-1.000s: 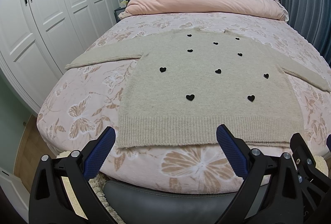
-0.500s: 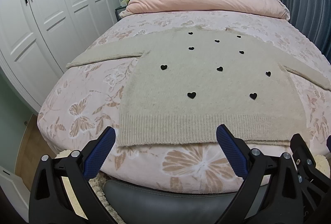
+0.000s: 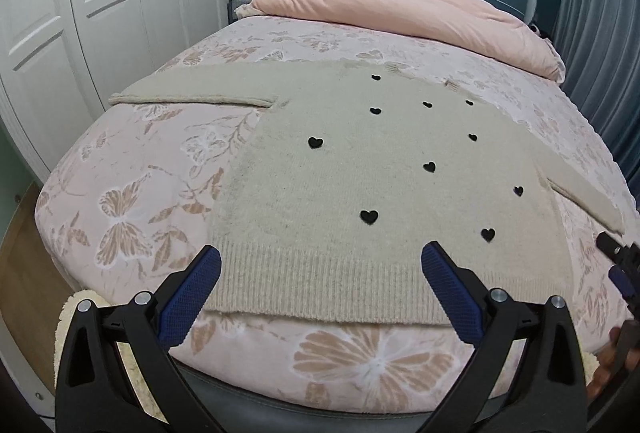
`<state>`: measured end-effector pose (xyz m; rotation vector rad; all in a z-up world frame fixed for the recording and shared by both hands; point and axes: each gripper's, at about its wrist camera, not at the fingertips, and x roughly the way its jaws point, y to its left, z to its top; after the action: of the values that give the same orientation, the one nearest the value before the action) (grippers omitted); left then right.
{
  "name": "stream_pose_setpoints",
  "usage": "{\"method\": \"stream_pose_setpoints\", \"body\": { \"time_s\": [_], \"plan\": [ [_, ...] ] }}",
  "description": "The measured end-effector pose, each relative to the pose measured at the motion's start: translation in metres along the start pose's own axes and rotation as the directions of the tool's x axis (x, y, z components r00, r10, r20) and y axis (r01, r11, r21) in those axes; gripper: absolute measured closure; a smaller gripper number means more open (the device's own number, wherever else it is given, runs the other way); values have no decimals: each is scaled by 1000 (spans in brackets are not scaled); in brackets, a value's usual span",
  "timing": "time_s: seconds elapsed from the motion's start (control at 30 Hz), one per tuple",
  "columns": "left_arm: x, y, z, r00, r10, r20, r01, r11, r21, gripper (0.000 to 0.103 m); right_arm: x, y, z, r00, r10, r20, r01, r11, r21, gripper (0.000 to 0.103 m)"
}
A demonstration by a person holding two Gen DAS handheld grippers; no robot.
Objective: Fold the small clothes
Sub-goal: 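Grasp the sleeve cuff with the right gripper while the left gripper grasps the hem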
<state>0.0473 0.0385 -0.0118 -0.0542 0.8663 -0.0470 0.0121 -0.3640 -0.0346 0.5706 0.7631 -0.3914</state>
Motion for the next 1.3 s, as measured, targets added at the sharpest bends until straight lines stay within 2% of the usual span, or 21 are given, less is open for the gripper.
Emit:
{"method": "stream_pose_setpoints", "body": {
  "time_s": [0.13, 0.23, 0.4, 0.5, 0.53, 0.57, 0.6, 0.63, 0.67, 0.73, 0.8, 0.83, 0.9, 0.97, 1.03, 1.07, 1.1, 1.13, 1.17, 1.23, 1.3],
  "plan": [
    [22, -1, 11, 999, 31, -15, -31, 999, 8, 5, 47, -96, 78, 997, -79, 20, 73, 975, 208, 5],
    [36, -9, 15, 999, 46, -5, -46, 999, 15, 5, 78, -161, 119, 992, -129, 17, 114, 925, 363, 5],
    [58, -23, 15, 999, 26, -46, -25, 1000, 18, 5, 118, -237, 153, 992, -127, 17, 96, 824, 559, 7],
    [68, -30, 15, 998, 12, -66, -11, 1000, 16, 5, 125, -251, 161, 989, -124, 76, 54, 802, 595, 17],
    [71, -33, 15, 998, 7, -70, -5, 1000, 21, 5, 129, -253, 167, 990, -113, 89, 38, 802, 596, 31],
    [74, -35, 16, 997, -1, -75, 3, 1000, 30, 5, 134, -252, 171, 993, -87, 84, 19, 800, 600, 64],
    [77, -37, 17, 997, -5, -81, 8, 999, 39, 5, 139, -249, 176, 996, -63, 68, 9, 795, 606, 81],
    [79, -39, 18, 996, -9, -85, 13, 999, 45, 5, 141, -243, 182, 996, -41, 78, -15, 795, 606, 90],
    [80, -40, 19, 996, -15, -89, 20, 999, 48, 5, 136, -228, 190, 992, -11, 127, -66, 811, 582, 91],
    [82, -40, 22, 996, -28, -90, 32, 999, 41, 5, 124, -181, 211, 973, 91, 211, -182, 866, 466, 91],
    [83, -37, 24, 995, -40, -89, 43, 999, 28, 5, 112, -113, 231, 940, 235, 246, -306, 901, 308, 91],
    [83, -35, 26, 995, -49, -85, 50, 999, 18, 5, 105, -73, 237, 916, 320, 242, -373, 901, 221, 91],
    [82, -31, 31, 996, -58, -75, 58, 998, -4, 5, 92, 16, 235, 855, 480, 197, -497, 866, 47, 91],
    [81, -25, 36, 995, -69, -68, 67, 997, -27, 5, 88, 101, 216, 785, 613, 88, -607, 790, -84, 90],
    [78, -19, 42, 995, -79, -59, 76, 996, -54, 5, 98, 172, 181, 727, 685, -49, -684, 716, -140, 87],
    [77, -15, 45, 995, -86, -52, 83, 994, -66, 5, 108, 199, 161, 712, 693, -114, -701, 696, -154, 82],
    [77, -11, 48, 995, -92, -46, 88, 993, -78, 5, 119, 223, 138, 712, 680, -176, -702, 691, -172, 78],
    [77, -7, 52, 994, -98, -45, 94, 991, -90, 5, 130, 242, 112, 722, 652, -233, -691, 698, -190, 63],
    [79, -4, 56, 992, -112, -50, 106, 989, -102, 5, 141, 255, 90, 728, 624, -282, -681, 703, -203, 59],
    [87, 3, 67, 987, -144, -65, 135, 982, -128, 5, 152, 257, 59, 739, 588, -329, -663, 723, -196, 59],
    [99, 9, 82, 978, -190, -80, 177, 972, -154, 5, 149, 237, 39, 753, 572, -325, -640, 753, -156, 59]
  ]
}}
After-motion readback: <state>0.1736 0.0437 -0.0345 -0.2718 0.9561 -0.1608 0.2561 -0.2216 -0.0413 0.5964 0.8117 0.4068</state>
